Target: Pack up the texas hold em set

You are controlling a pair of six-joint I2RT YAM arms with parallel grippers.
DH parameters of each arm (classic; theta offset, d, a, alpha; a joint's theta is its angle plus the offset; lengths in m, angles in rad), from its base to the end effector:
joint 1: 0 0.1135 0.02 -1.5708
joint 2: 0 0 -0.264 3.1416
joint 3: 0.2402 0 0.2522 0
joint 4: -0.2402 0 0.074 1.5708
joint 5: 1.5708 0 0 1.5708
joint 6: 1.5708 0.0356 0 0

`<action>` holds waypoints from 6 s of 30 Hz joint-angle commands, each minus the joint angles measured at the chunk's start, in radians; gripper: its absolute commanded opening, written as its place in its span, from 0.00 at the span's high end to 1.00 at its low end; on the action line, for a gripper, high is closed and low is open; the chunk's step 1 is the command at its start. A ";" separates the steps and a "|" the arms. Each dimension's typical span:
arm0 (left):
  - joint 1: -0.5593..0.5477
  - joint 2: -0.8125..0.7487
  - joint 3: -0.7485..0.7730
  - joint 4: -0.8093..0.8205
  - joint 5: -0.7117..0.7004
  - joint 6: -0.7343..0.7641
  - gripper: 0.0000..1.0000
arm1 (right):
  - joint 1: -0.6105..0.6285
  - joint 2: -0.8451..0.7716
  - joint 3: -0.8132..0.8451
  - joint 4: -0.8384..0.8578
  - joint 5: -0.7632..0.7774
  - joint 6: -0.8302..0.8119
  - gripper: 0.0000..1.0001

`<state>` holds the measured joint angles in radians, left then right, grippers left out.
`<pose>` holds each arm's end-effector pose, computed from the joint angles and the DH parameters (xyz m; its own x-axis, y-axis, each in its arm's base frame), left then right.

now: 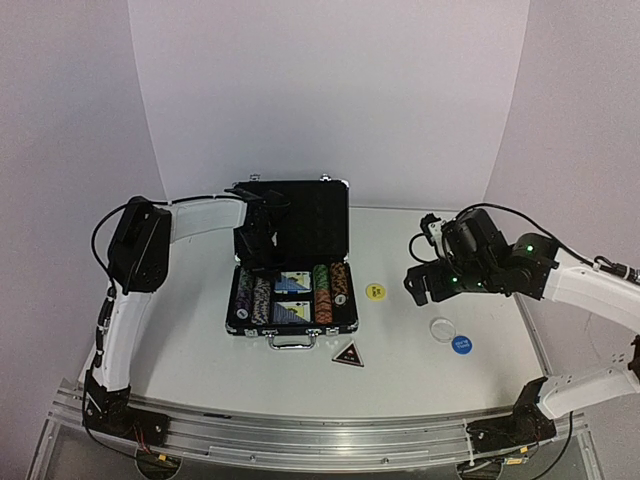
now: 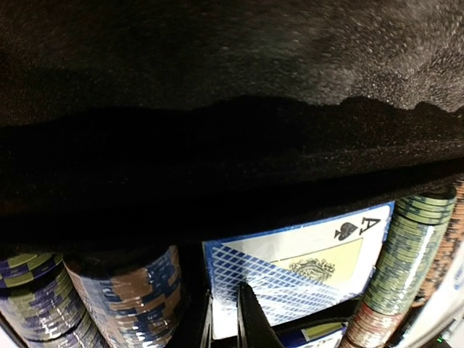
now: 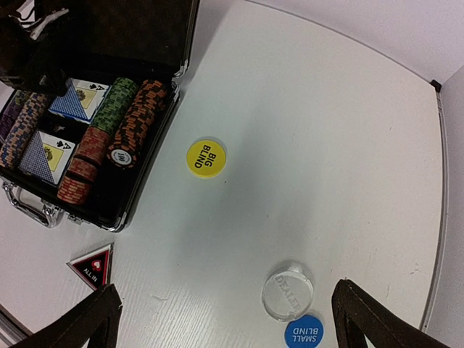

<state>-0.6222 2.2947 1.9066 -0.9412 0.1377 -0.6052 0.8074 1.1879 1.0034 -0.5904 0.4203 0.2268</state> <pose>0.3794 -0.2781 0.1680 -0.9925 0.0184 -0.1208 0.0478 0.9682 -0.2457 0.1828 0.1701 0.2979 -0.5743 -0.3032 -0.7604 -0.3375 0.9339 -0.1175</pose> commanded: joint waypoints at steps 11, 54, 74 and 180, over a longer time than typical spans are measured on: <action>-0.103 0.083 0.211 -0.039 -0.169 -0.005 0.78 | -0.002 -0.094 -0.043 0.008 -0.003 0.037 0.02; -0.082 -1.091 -0.910 0.420 -0.295 -0.180 0.00 | -0.216 0.908 0.464 0.073 -0.349 -0.186 0.11; -0.039 -1.035 -0.928 0.437 -0.273 -0.205 0.00 | -0.215 0.975 0.422 0.108 -0.283 -0.166 0.40; 0.185 -1.036 -1.074 0.608 -0.012 -0.157 0.00 | 0.077 1.023 1.031 0.078 -0.355 -0.085 0.04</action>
<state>-0.4431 1.2896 0.7888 -0.3625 0.1146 -0.7780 0.8767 2.4819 2.1563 -0.5409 0.0695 0.0847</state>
